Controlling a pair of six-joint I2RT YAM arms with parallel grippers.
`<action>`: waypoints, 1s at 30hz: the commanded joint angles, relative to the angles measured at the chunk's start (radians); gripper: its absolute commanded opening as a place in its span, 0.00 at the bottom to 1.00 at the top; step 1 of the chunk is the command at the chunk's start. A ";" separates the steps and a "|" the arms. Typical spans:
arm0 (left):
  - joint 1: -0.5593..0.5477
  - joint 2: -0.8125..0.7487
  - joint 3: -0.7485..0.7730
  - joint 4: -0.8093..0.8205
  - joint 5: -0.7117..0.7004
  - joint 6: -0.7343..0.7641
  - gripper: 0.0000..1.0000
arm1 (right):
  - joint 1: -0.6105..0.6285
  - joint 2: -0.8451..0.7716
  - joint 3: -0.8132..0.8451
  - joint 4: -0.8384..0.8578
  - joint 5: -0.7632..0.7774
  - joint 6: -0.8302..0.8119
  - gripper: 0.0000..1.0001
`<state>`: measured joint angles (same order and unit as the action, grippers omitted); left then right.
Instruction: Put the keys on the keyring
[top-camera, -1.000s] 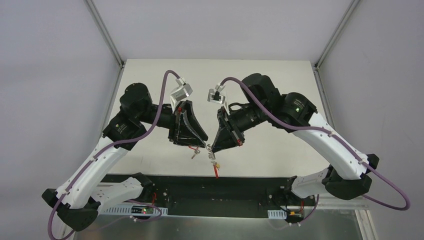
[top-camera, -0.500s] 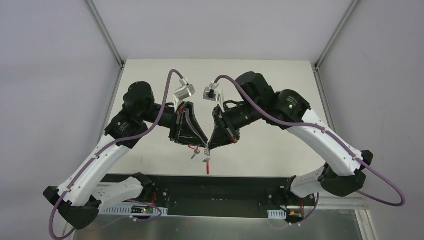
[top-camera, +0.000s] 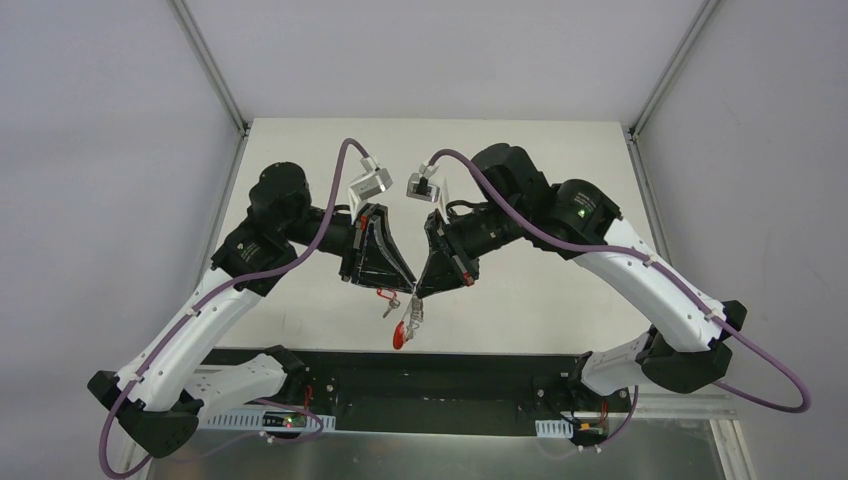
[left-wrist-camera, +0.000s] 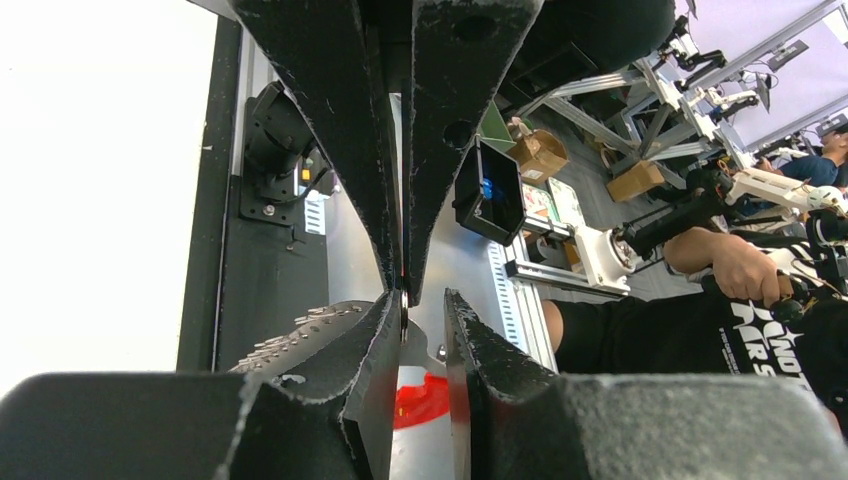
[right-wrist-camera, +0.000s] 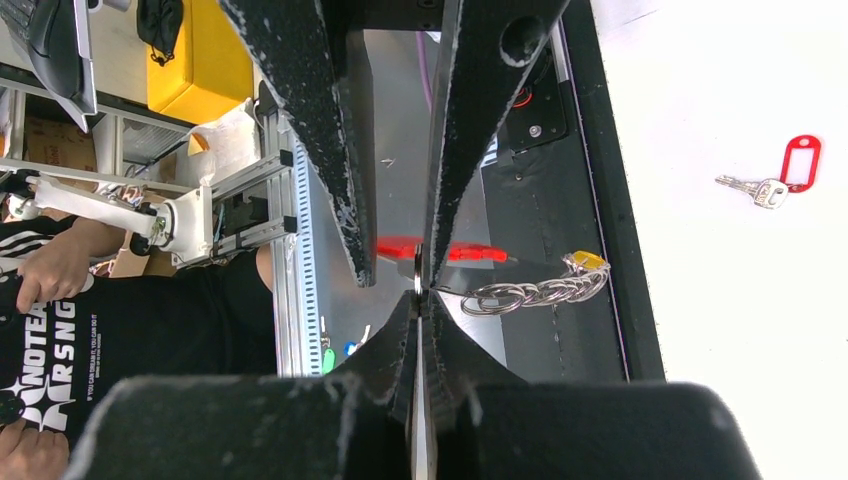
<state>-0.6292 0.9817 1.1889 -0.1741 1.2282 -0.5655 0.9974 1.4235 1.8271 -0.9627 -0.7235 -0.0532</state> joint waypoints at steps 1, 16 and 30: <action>-0.010 0.000 0.038 0.013 0.041 0.004 0.20 | 0.000 -0.007 0.046 0.047 0.009 0.021 0.00; -0.010 -0.012 0.042 0.010 0.010 0.026 0.00 | -0.001 -0.019 0.032 0.059 0.006 0.012 0.00; -0.016 -0.192 0.006 0.177 -0.248 0.097 0.00 | 0.001 -0.327 -0.302 0.490 0.251 0.115 0.46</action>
<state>-0.6357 0.8669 1.1934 -0.1719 1.0855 -0.4778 0.9981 1.1938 1.5963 -0.7029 -0.5800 0.0177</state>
